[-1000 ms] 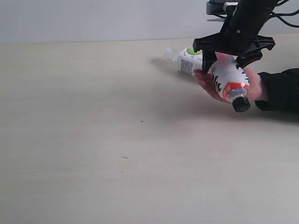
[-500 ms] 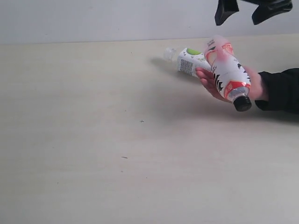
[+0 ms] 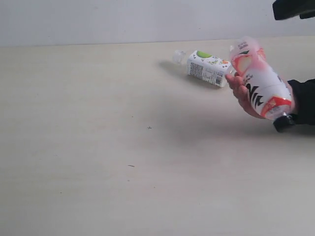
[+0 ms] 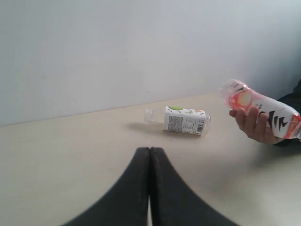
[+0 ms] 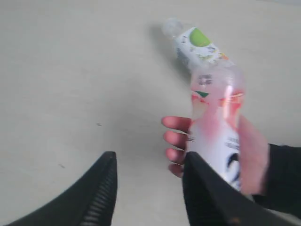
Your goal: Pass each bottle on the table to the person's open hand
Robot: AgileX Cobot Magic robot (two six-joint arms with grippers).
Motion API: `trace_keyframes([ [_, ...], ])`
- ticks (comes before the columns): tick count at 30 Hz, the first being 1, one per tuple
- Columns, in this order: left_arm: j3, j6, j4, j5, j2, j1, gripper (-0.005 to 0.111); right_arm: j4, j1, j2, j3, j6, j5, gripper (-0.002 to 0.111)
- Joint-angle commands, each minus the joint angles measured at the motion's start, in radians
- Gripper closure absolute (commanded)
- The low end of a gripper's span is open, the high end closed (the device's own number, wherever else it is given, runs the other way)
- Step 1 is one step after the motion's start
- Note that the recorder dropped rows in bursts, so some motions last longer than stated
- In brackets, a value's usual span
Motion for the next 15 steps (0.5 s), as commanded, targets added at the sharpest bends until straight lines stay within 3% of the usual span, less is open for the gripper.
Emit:
trace_keyframes([
  [1, 0.005, 0.003, 0.000, -0.005, -0.006, 0.003, 0.107, 0.271, -0.002, -0.233, 0.280, -0.209, -0.215, 0.082],
  [7, 0.005, 0.003, 0.000, -0.005, -0.006, 0.003, 0.107, 0.392, -0.002, -0.478, 0.568, -0.338, -0.396, 0.099],
  [15, 0.005, 0.003, 0.000, -0.005, -0.006, 0.003, 0.107, 0.392, -0.002, -0.642, 0.637, -0.333, -0.398, 0.105],
])
